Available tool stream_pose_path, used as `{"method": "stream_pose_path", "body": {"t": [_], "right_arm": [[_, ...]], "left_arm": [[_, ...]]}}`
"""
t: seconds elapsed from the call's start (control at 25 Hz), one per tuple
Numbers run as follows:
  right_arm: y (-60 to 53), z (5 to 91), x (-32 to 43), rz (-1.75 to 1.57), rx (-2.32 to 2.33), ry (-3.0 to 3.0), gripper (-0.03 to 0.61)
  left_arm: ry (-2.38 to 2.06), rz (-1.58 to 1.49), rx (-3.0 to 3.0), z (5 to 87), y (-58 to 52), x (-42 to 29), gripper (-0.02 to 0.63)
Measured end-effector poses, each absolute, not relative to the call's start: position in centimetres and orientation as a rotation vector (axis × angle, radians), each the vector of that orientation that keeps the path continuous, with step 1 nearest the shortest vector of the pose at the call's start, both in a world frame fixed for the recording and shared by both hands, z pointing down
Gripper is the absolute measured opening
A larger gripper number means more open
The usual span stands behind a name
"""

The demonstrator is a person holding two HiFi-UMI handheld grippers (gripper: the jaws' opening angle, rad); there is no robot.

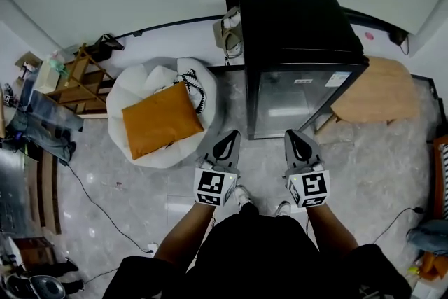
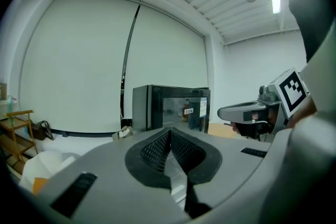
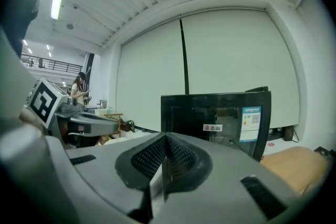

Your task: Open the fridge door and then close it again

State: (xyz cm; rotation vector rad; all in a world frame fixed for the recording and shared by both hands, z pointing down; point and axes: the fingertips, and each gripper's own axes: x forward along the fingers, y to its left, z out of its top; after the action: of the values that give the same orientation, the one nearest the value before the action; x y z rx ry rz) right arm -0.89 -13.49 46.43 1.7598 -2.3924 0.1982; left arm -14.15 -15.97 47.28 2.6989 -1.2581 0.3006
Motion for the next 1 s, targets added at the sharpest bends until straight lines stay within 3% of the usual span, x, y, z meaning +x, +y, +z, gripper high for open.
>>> {"method": "stream_pose_path", "body": {"t": [1.0], "right_arm": [[-7.1,41.5,9.8,0.061,1.854,-2.370,0.018]], "left_arm": [[-1.223,0.287,2.779,43.4,-9.9,-4.3,0.021]]}}
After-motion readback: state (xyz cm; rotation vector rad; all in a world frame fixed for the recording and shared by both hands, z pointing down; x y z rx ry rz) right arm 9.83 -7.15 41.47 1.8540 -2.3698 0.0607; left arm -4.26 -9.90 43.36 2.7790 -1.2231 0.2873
